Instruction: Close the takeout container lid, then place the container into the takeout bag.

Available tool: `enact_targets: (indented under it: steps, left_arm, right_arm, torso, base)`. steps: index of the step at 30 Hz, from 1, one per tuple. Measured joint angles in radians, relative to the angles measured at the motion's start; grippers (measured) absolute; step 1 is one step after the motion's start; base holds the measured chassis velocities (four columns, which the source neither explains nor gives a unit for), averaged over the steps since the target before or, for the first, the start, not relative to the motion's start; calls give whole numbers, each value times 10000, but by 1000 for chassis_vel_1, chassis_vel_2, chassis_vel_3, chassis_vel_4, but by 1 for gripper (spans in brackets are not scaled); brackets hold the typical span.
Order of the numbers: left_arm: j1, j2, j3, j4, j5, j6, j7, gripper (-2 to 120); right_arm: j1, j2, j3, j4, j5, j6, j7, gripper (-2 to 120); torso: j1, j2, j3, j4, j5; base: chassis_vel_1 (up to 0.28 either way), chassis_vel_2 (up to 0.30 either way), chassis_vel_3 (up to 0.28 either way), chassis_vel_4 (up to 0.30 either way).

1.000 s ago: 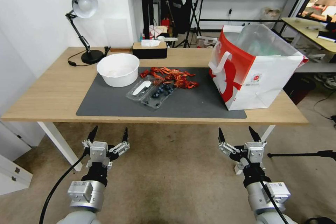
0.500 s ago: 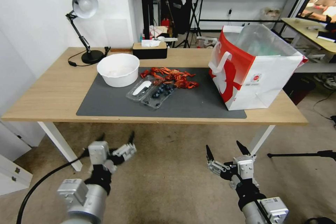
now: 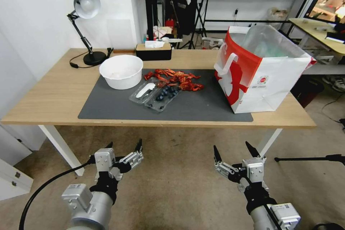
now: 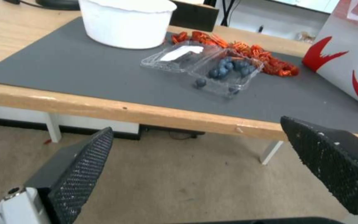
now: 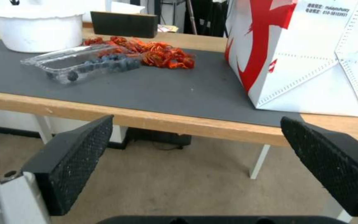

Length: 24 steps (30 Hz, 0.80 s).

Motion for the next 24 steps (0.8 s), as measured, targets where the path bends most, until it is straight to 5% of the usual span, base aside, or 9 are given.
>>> enact_targets:
  steps: [15, 24]
  left_arm:
    - [-626, 186, -160, 22, -338, -296, 125, 100]
    - [-2042, 813, -148, 1600, -1540, -1435, 1370, 100]
  right_arm:
    - [28, -17, 36, -99, 1, 73, 12, 100]
    - [54, -157, 114, -125, 14, 54, -2, 100]
  torso:
    - [0, 0, 0, 0, -1]
    - [0, 0, 1, -1, -2]
  base:
    - [0, 0, 0, 0]
    - [0, 0, 0, 0]
